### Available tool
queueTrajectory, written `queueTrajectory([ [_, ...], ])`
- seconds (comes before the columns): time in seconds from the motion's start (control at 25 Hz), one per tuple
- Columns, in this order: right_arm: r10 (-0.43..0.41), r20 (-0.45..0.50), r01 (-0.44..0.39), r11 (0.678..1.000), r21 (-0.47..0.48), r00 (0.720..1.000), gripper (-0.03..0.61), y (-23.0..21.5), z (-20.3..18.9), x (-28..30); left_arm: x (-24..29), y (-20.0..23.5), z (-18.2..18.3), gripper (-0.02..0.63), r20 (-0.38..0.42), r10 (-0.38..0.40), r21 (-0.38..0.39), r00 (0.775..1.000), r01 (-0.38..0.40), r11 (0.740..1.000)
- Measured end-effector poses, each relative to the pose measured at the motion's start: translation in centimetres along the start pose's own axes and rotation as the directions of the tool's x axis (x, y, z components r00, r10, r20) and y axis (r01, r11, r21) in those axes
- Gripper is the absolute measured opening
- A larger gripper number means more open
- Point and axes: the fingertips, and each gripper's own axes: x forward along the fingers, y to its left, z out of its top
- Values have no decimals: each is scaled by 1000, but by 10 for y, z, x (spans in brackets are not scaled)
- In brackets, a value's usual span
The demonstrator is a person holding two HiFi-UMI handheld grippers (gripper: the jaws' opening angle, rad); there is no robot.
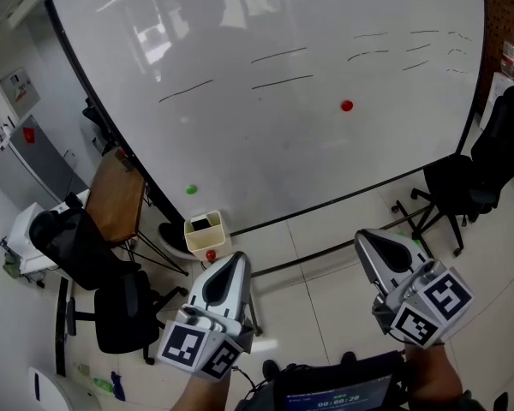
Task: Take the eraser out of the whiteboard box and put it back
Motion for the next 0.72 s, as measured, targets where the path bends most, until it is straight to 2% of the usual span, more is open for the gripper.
queueTrajectory([
  [0.72,-47,-14,47,999,-11,999,23,5,-1,-7,-3,6,-2,23,3,-25,-30,1000,25,999],
])
